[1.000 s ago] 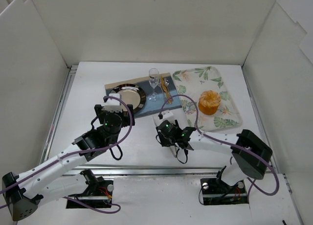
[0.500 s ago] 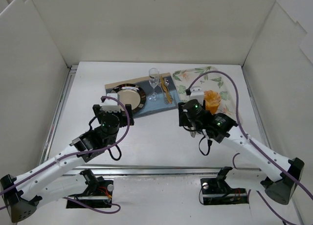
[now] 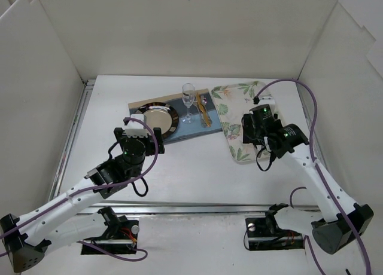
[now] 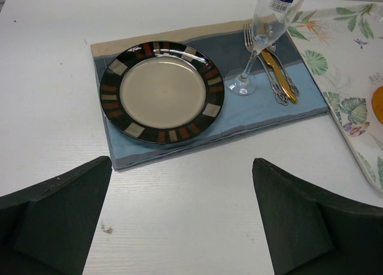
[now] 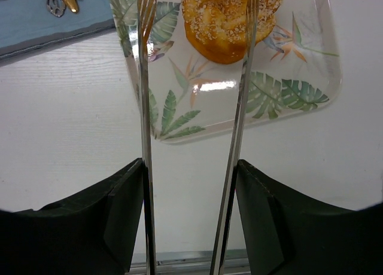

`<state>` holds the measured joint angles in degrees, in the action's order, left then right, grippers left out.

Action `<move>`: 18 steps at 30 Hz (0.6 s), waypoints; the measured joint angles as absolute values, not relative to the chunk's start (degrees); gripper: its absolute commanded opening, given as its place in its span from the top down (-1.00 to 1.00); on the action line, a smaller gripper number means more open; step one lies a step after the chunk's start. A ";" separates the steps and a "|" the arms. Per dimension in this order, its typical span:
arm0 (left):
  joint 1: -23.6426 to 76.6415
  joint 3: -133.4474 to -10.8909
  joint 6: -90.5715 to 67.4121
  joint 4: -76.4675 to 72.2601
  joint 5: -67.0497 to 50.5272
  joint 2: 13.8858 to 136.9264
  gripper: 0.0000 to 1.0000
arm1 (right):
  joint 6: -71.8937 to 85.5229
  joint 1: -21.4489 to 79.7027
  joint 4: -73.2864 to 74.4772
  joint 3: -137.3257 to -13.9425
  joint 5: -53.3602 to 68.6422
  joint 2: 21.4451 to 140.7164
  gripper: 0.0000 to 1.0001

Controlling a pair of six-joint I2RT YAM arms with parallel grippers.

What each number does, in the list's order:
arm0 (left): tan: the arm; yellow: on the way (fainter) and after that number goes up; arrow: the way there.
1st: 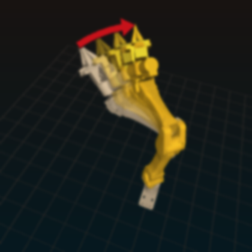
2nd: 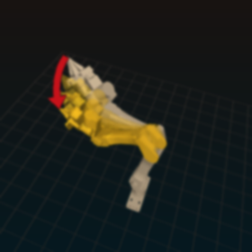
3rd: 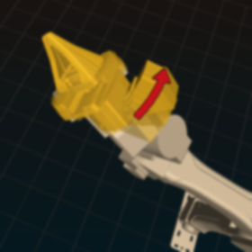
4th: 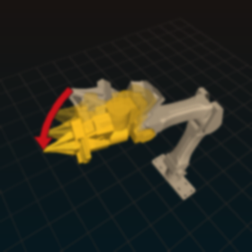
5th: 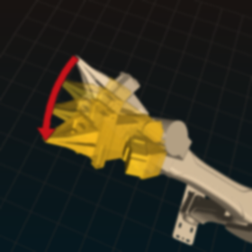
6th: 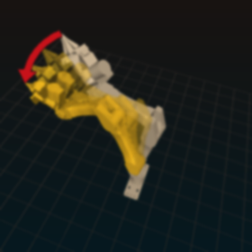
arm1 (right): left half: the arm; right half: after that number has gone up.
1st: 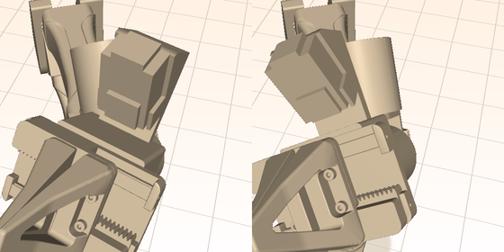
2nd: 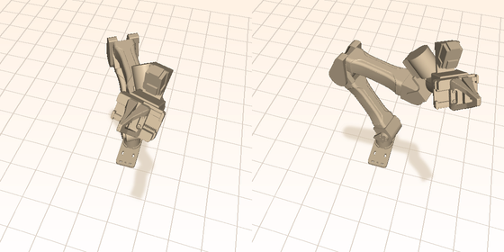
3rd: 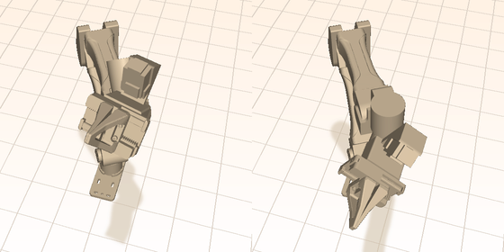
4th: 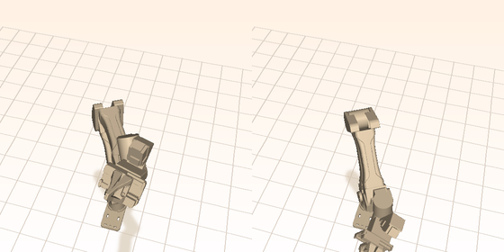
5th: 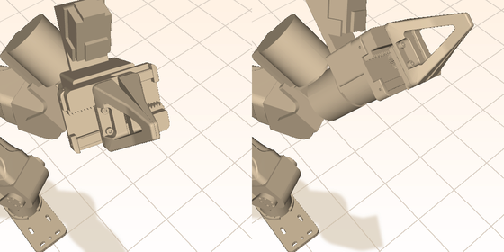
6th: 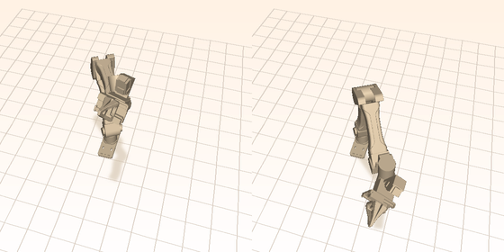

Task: Place the bread

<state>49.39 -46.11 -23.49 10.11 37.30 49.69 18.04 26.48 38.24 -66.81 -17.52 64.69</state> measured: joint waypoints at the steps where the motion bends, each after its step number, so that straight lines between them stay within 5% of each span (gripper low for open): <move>1: 49.39 -46.11 -23.49 10.11 37.28 49.65 -0.99 | 17.39 25.76 38.19 -67.24 -16.82 65.28 -0.11; 18: 49.39 -46.11 -23.46 10.11 36.84 49.78 -0.99 | 10.31 22.04 37.58 -68.82 -13.04 74.81 -0.09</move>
